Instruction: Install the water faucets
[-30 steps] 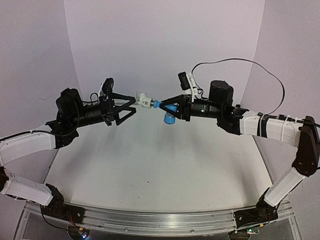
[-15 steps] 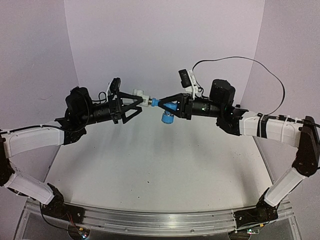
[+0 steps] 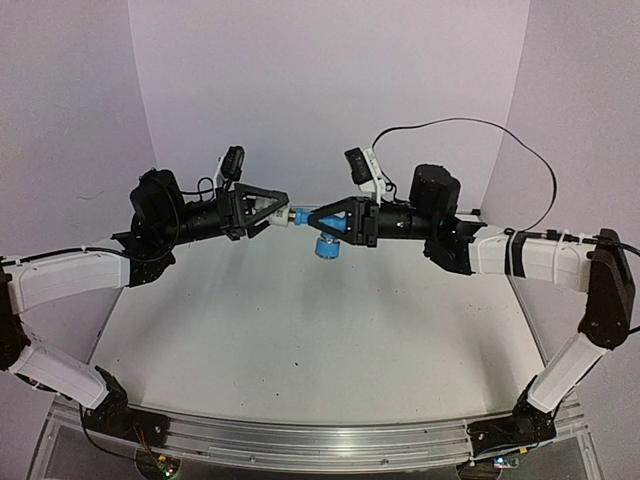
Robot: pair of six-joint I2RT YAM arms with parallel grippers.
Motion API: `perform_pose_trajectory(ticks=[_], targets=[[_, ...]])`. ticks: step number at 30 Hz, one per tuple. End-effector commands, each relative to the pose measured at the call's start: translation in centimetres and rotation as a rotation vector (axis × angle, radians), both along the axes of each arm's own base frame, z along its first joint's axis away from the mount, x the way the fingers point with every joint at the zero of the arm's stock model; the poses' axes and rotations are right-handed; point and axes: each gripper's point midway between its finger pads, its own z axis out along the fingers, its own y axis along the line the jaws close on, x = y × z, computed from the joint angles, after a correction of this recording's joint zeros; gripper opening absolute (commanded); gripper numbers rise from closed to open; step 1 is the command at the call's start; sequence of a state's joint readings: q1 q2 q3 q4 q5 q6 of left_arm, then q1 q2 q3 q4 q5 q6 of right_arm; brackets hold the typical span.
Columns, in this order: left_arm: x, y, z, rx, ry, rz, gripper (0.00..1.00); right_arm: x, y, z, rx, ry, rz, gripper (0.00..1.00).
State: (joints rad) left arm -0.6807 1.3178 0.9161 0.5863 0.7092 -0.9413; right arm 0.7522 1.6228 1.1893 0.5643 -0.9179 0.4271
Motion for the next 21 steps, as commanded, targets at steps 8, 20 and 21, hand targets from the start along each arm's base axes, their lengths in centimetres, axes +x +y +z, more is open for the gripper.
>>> perform_pose_trajectory(ticks=[8, 20, 21], targets=[[-1.8, -0.6, 2.8, -0.032, -0.236, -0.059, 0.08, -0.8, 0.6, 5.2, 0.158, 0.051, 0.1, 0.0], [-4.5, -1.0, 1.3, 0.019, -0.8, -0.144, 0.0, -0.8, 1.7, 6.7, 0.25, 0.51, 0.343, 0.0], [-4.8, -1.1, 1.2, 0.014, -0.85, -0.173, 0.0, -0.9, 1.5, 7.2, 0.277, 0.529, 0.378, 0.0]])
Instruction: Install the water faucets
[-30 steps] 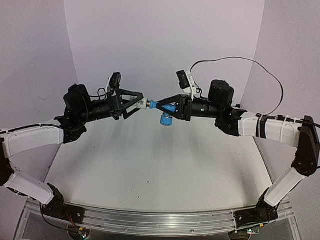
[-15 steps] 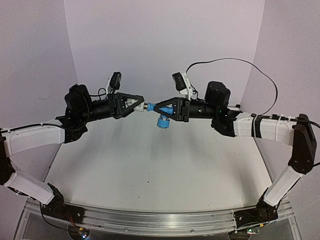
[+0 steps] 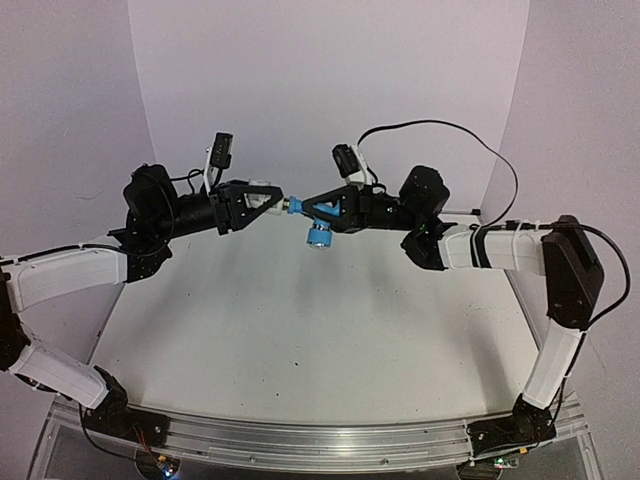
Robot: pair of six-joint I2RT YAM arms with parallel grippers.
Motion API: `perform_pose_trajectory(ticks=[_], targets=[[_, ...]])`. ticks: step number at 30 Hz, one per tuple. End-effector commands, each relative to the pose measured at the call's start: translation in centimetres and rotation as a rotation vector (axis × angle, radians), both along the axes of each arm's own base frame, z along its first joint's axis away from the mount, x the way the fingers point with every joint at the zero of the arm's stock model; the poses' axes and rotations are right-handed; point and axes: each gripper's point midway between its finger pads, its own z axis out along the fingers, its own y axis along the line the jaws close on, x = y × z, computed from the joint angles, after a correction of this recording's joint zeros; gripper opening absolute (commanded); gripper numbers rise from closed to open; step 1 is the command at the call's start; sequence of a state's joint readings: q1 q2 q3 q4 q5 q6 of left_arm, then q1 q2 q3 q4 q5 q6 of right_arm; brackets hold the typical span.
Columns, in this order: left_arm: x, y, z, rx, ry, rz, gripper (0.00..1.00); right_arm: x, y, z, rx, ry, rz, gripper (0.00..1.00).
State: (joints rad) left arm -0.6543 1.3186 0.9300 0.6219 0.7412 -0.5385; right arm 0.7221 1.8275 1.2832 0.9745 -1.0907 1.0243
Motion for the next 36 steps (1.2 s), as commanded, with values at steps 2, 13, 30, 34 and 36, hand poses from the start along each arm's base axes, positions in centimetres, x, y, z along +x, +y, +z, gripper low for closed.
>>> perform_pose_trajectory(ticks=[2, 13, 30, 34, 36], targets=[[-5.6, -2.0, -0.3, 0.037, -0.48, -0.329, 0.0, -1.8, 0.2, 6.3, 0.19, 0.265, 0.217, 0.0], [-3.6, -0.5, -1.6, 0.066, -0.502, -0.524, 0.0, -0.7, -0.5, 5.4, 0.197, 0.467, 0.251, 0.0], [2.0, 3.2, 2.1, -0.077, 0.246, 0.085, 0.0, 4.1, -5.6, 1.6, 0.227, 0.287, -0.058, 0.92], [2.9, 4.3, 1.3, -0.096, 0.49, 0.159, 0.0, 4.6, -7.5, 0.2, 0.177, 0.17, -0.17, 0.96], [3.2, 4.6, 1.0, -0.125, 0.62, 0.169, 0.0, 4.6, -8.0, -0.6, 0.125, 0.042, -0.243, 0.96]])
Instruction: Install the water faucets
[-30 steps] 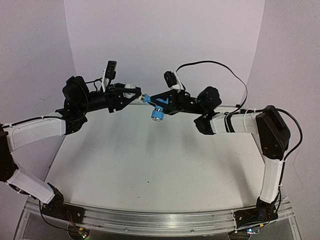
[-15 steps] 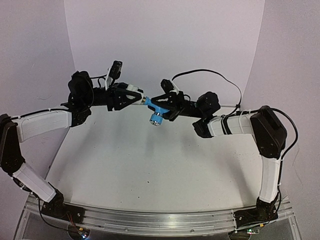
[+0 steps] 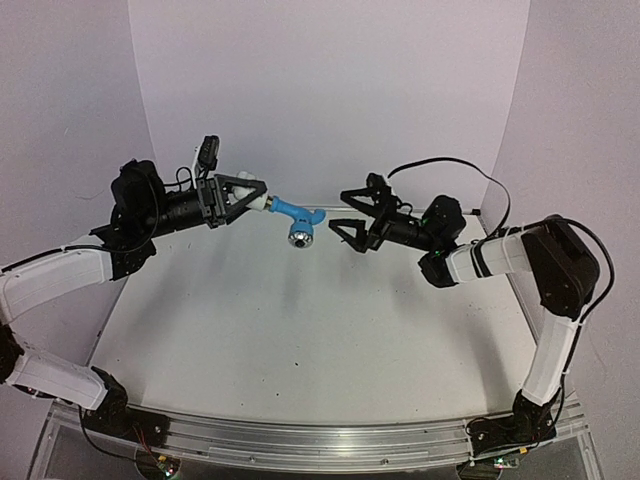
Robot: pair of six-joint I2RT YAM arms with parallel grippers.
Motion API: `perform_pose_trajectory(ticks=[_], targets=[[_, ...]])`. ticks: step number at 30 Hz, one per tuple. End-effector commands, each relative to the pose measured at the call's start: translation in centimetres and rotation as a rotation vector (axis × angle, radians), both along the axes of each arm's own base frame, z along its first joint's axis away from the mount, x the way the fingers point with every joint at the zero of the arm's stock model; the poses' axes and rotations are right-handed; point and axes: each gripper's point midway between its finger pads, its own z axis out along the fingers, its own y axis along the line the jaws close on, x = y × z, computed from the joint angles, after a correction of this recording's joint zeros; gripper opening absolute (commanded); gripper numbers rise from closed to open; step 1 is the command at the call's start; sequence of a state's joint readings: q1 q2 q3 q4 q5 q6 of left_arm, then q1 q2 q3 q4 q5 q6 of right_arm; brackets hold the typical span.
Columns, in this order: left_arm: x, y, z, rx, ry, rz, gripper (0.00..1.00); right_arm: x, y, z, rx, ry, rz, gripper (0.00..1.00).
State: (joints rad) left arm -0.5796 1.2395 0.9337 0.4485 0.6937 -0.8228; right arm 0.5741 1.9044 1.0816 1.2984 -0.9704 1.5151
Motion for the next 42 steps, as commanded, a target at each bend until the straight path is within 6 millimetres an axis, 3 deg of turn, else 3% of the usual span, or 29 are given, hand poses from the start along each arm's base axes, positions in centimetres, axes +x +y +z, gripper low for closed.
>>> perform_pose_trajectory(ticks=[1, 5, 8, 12, 15, 20, 24, 27, 31, 37, 42], targets=[[1.2, 1.7, 1.0, -0.12, 0.337, 0.095, 0.0, -2.4, -2.7, 4.8, -0.027, -0.512, -0.152, 0.96], [1.1, 1.4, -0.3, -0.175, 0.592, 0.043, 0.0, -2.7, -2.7, 3.8, -0.365, -0.962, -0.325, 0.96], [0.5, 1.3, -0.5, -0.193, 0.691, 0.006, 0.0, -5.1, -1.3, 3.7, -0.548, -1.324, -0.396, 0.97], [0.3, 1.8, -0.6, -0.225, 0.743, 0.019, 0.0, -8.2, 1.3, 3.7, -0.612, -1.647, -0.368, 0.97], [0.2, 1.8, -1.0, -0.229, 0.772, 0.02, 0.0, -9.9, 3.1, 4.2, -0.61, -1.776, -0.364, 0.97], [0.1, 1.7, -2.3, -0.22, 0.821, 0.022, 0.0, -9.7, 4.9, 4.7, -0.611, -1.865, -0.378, 0.96], [-0.1, 1.8, -2.3, -0.222, 0.822, 0.019, 0.0, -8.8, 5.9, 4.5, -0.626, -1.879, -0.398, 0.91], [-0.2, 1.9, -2.1, -0.223, 0.819, 0.015, 0.0, -8.1, 6.7, 4.3, -0.626, -1.874, -0.409, 0.83], [-0.3, 1.8, -2.4, -0.216, 0.827, 0.01, 0.0, -7.7, 7.7, 4.3, -0.602, -1.867, -0.423, 0.64], [-0.4, 1.7, -2.9, -0.208, 0.84, 0.004, 0.0, -7.3, 8.2, 4.9, -0.579, -1.849, -0.456, 0.54], [-0.3, 1.7, -2.9, -0.207, 0.833, 0.007, 0.0, -7.3, 8.8, 4.9, -0.543, -1.801, -0.457, 0.33]])
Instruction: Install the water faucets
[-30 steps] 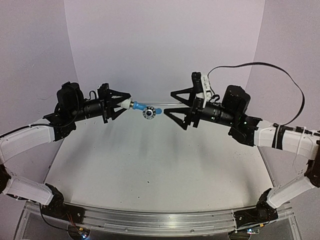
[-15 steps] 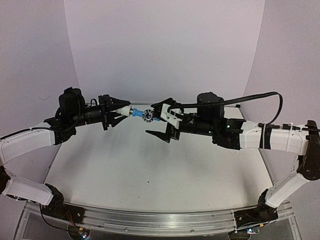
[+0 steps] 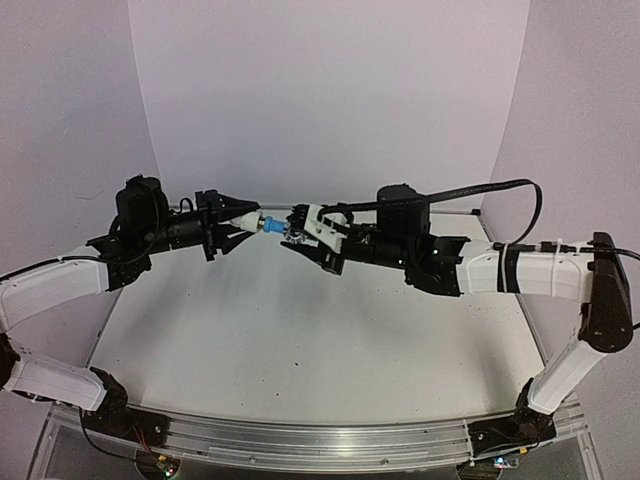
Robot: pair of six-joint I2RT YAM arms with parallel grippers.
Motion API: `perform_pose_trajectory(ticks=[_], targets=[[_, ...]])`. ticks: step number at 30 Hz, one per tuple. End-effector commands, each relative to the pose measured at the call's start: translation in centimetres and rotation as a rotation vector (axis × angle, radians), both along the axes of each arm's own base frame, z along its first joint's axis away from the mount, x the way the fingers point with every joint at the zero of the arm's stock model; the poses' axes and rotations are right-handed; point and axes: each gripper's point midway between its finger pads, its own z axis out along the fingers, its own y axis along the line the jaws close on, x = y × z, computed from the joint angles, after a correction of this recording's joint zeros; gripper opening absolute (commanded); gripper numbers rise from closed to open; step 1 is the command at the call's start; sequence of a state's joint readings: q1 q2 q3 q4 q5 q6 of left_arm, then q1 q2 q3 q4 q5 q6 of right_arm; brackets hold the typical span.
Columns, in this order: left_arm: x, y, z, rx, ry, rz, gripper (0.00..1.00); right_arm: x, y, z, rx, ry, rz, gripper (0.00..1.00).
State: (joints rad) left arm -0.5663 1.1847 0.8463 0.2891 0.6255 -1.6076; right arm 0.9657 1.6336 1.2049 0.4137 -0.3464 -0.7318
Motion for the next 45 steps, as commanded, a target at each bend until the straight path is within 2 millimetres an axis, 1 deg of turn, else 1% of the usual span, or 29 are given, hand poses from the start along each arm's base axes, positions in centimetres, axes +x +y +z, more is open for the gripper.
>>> perform_pose_trajectory(ticks=[1, 5, 6, 7, 8, 12, 16, 19, 22, 26, 28, 30, 32, 33, 35, 36, 37, 38, 40, 41, 42, 43, 44, 45], targets=[[-0.7, 0.3, 2.4, -0.048, -0.072, -0.014, 0.0, 0.1, 0.8, 3.5, 0.121, -0.004, 0.01, 0.29], [-0.7, 0.3, 2.4, -0.045, -0.078, -0.007, 0.0, -0.1, 1.2, 3.0, 0.137, 0.026, 0.031, 0.16], [-0.6, 0.4, 2.4, -0.045, -0.083, -0.001, 0.0, -0.3, 1.3, 3.0, 0.142, 0.035, 0.042, 0.12], [-0.6, 0.4, 2.4, -0.041, -0.091, 0.003, 0.0, -0.4, 1.4, 3.1, 0.147, 0.049, 0.05, 0.03], [-0.5, 0.4, 2.4, -0.038, -0.097, 0.006, 0.0, -0.5, 1.5, 3.1, 0.154, 0.067, 0.056, 0.0], [-0.5, 0.3, 3.2, -0.015, -0.202, 0.033, 0.0, -0.1, 2.2, 3.3, 0.189, 0.18, 0.057, 0.0], [-0.8, 0.1, 4.4, 0.008, -0.344, 0.04, 0.0, -1.0, 2.8, 3.5, 0.227, 0.339, 0.126, 0.0], [-1.1, 0.0, 4.9, 0.005, -0.445, 0.039, 0.0, -1.5, 2.9, 4.0, 0.255, 0.468, 0.174, 0.0], [-1.4, 0.2, 4.6, -0.002, -0.509, 0.046, 0.0, -1.2, 2.2, 4.3, 0.281, 0.615, 0.22, 0.0], [-1.6, 0.2, 3.9, -0.016, -0.535, 0.042, 0.0, -0.4, 1.4, 5.2, 0.32, 0.806, 0.279, 0.0], [-1.6, 0.2, 3.7, -0.015, -0.537, 0.043, 0.0, -0.4, 1.3, 5.4, 0.32, 0.859, 0.311, 0.0], [-1.5, 0.3, 3.4, -0.015, -0.519, 0.051, 0.0, -1.0, 1.1, 5.6, 0.309, 0.839, 0.34, 0.0], [-1.1, 0.5, 3.2, -0.018, -0.483, 0.076, 0.0, -1.4, 1.0, 5.2, 0.282, 0.751, 0.328, 0.0], [-0.8, 0.5, 2.7, -0.014, -0.442, 0.084, 0.0, -1.5, 1.2, 4.9, 0.252, 0.683, 0.29, 0.0], [-0.4, 0.5, 1.8, -0.014, -0.367, 0.092, 0.0, -1.9, 2.1, 3.5, 0.157, 0.545, 0.193, 0.0], [-0.2, 0.5, 1.1, -0.014, -0.312, 0.098, 0.0, -2.0, 2.3, 3.1, 0.128, 0.501, 0.162, 0.0], [0.1, 0.4, 0.6, -0.015, -0.27, 0.098, 0.01, -1.7, 2.4, 3.0, 0.129, 0.491, 0.138, 0.0], [0.1, 0.2, 0.3, -0.01, -0.253, 0.092, 0.05, -1.3, 2.5, 3.1, 0.136, 0.496, 0.114, 0.0], [0.0, -0.1, 0.7, 0.01, -0.304, 0.068, 0.31, -0.5, 2.3, 3.2, 0.156, 0.521, 0.071, 0.0], [-0.2, -0.1, 0.6, 0.027, -0.341, 0.066, 0.51, 0.0, 2.0, 3.0, 0.176, 0.567, 0.055, 0.0], [-0.3, 0.2, 0.8, 0.036, -0.369, 0.075, 0.63, 0.4, 1.6, 3.3, 0.205, 0.611, 0.048, 0.0], [-0.4, 0.5, 0.6, 0.052, -0.399, 0.089, 0.79, 0.8, 1.3, 3.6, 0.239, 0.68, 0.049, 0.0], [-0.6, 0.9, 0.5, 0.069, -0.43, 0.102, 0.91, 1.1, 0.8, 3.9, 0.273, 0.743, 0.053, 0.0], [-0.8, 1.3, 0.4, 0.085, -0.455, 0.114, 0.97, 1.7, 0.0, 4.4, 0.31, 0.808, 0.054, 0.0]])
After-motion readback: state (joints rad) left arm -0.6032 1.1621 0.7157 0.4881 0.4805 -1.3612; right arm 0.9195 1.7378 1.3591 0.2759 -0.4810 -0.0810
